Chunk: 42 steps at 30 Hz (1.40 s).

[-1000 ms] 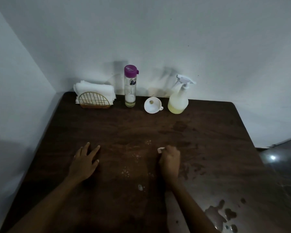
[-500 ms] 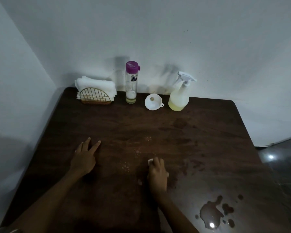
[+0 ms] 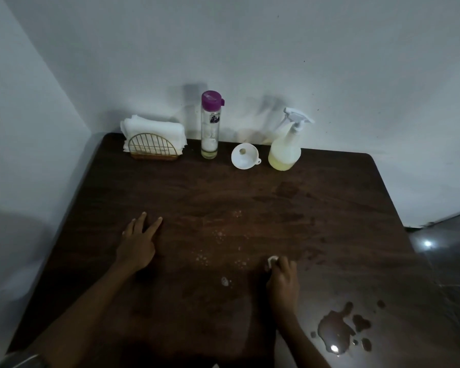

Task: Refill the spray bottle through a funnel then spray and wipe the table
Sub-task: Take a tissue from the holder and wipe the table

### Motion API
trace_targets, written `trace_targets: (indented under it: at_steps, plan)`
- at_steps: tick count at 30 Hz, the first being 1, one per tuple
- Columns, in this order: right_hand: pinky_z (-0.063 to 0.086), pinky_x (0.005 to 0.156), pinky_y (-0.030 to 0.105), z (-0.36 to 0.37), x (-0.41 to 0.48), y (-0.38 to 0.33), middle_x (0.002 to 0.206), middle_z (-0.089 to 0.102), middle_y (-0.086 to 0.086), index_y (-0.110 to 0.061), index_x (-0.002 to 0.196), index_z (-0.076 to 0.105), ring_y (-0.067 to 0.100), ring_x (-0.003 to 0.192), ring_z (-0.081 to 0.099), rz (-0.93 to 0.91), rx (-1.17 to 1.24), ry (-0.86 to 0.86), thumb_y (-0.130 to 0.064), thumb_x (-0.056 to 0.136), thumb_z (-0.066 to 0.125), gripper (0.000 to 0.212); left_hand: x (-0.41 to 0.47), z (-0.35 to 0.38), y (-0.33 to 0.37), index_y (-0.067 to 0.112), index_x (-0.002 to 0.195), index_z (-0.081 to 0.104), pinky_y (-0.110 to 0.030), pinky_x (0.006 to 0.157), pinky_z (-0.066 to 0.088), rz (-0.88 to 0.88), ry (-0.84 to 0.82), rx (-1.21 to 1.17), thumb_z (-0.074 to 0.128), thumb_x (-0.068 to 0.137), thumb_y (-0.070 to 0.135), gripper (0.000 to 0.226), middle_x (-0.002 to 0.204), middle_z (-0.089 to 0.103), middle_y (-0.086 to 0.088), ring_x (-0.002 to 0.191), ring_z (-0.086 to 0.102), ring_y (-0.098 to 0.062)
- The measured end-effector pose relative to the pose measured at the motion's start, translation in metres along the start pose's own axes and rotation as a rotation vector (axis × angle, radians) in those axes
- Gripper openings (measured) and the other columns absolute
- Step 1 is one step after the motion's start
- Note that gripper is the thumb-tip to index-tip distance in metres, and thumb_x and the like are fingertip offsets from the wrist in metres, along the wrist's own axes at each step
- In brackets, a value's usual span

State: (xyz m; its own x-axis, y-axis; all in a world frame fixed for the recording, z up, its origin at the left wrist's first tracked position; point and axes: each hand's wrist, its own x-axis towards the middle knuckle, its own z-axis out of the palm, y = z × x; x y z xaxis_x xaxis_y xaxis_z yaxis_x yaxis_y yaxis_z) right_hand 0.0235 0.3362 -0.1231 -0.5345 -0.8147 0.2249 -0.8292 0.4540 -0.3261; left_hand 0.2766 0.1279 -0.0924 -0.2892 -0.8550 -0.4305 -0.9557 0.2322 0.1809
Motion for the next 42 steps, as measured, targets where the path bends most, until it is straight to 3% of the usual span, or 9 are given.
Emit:
trace_targets:
  at_steps: [5, 9, 14, 20, 24, 30, 35, 37, 42]
  plan:
    - [0.043, 0.047, 0.029, 0.005, -0.039, -0.048, 0.078, 0.057, 0.002, -0.008, 0.078, 0.066, 0.017, 0.074, 0.043, -0.138, 0.131, -0.124, -0.014, 0.077, 0.056, 0.012, 0.000, 0.000, -0.001, 0.037, 0.147, 0.008, -0.045, 0.118, 0.014, 0.005, 0.000, -0.007, 0.041, 0.092, 0.011, 0.069, 0.158, -0.007, -0.005, 0.145, -0.003, -0.030]
    - [0.051, 0.066, 0.032, -0.005, 0.003, -0.031, 0.091, 0.060, 0.007, -0.008, 0.084, 0.067, 0.023, 0.082, 0.056, 0.073, 0.251, -0.098, 0.001, 0.079, 0.060, 0.012, 0.001, -0.002, -0.003, 0.038, 0.147, 0.007, -0.046, 0.118, 0.014, 0.013, -0.019, -0.021, 0.040, 0.093, 0.012, 0.068, 0.158, -0.009, -0.004, 0.145, -0.004, -0.030]
    - [0.037, 0.049, 0.029, -0.001, 0.085, 0.006, 0.073, 0.059, 0.016, 0.002, 0.061, 0.061, 0.036, 0.070, 0.056, 0.166, 0.101, 0.022, 0.015, 0.068, 0.062, 0.014, 0.002, 0.001, -0.006, 0.038, 0.146, 0.006, -0.048, 0.118, 0.010, 0.022, -0.036, -0.021, 0.039, 0.093, 0.013, 0.068, 0.158, -0.011, -0.005, 0.145, -0.006, -0.031]
    - [0.038, 0.049, 0.029, 0.010, 0.030, -0.043, 0.074, 0.056, 0.008, -0.007, 0.069, 0.058, 0.024, 0.065, 0.052, -0.111, 0.110, -0.053, -0.010, 0.079, 0.043, 0.017, 0.005, -0.001, -0.007, 0.038, 0.147, 0.007, -0.047, 0.119, 0.007, 0.023, -0.054, -0.060, 0.040, 0.092, 0.011, 0.069, 0.158, -0.012, -0.004, 0.145, -0.009, -0.030]
    - [0.043, 0.046, 0.026, 0.016, -0.007, -0.072, 0.075, 0.056, 0.000, -0.011, 0.063, 0.058, 0.016, 0.065, 0.052, -0.263, 0.163, -0.176, -0.013, 0.076, 0.055, 0.014, 0.004, 0.000, -0.006, 0.039, 0.146, 0.006, -0.048, 0.118, 0.005, 0.016, -0.064, -0.064, 0.040, 0.092, 0.013, 0.069, 0.157, -0.014, -0.003, 0.145, -0.010, -0.029]
    - [0.049, 0.058, 0.037, 0.011, 0.074, -0.028, 0.085, 0.060, 0.015, -0.002, 0.076, 0.063, 0.031, 0.078, 0.058, 0.021, 0.165, -0.057, 0.001, 0.079, 0.056, 0.008, 0.004, -0.002, -0.008, 0.036, 0.147, 0.000, -0.049, 0.117, 0.003, 0.037, -0.110, -0.049, 0.039, 0.093, 0.014, 0.070, 0.156, -0.018, -0.006, 0.144, -0.013, -0.030]
    - [0.049, 0.069, 0.043, 0.034, 0.087, -0.019, 0.104, 0.056, 0.018, 0.000, 0.091, 0.061, 0.027, 0.094, 0.048, 0.114, 0.049, -0.208, -0.002, 0.086, 0.048, 0.014, 0.007, -0.005, -0.009, 0.037, 0.147, -0.001, -0.050, 0.117, 0.003, 0.038, -0.153, -0.045, 0.039, 0.093, 0.014, 0.071, 0.156, -0.020, -0.005, 0.144, -0.014, -0.031]
    - [0.048, 0.074, 0.037, 0.042, 0.061, -0.041, 0.112, 0.057, 0.013, -0.006, 0.101, 0.060, 0.022, 0.095, 0.048, -0.020, 0.103, -0.230, -0.011, 0.092, 0.041, 0.022, 0.007, -0.007, -0.009, 0.037, 0.147, -0.002, -0.050, 0.117, 0.002, 0.035, -0.175, -0.050, 0.039, 0.093, 0.013, 0.072, 0.155, -0.022, -0.005, 0.143, -0.016, -0.031]
    - [0.045, 0.051, 0.024, 0.033, 0.017, -0.089, 0.085, 0.060, -0.003, -0.016, 0.071, 0.064, 0.014, 0.080, 0.049, -0.559, 0.107, -0.259, -0.013, 0.077, 0.055, 0.012, 0.007, -0.008, -0.010, 0.037, 0.146, -0.003, -0.051, 0.117, 0.002, 0.034, -0.187, -0.048, 0.040, 0.093, 0.014, 0.072, 0.155, -0.023, -0.004, 0.143, -0.017, -0.030]
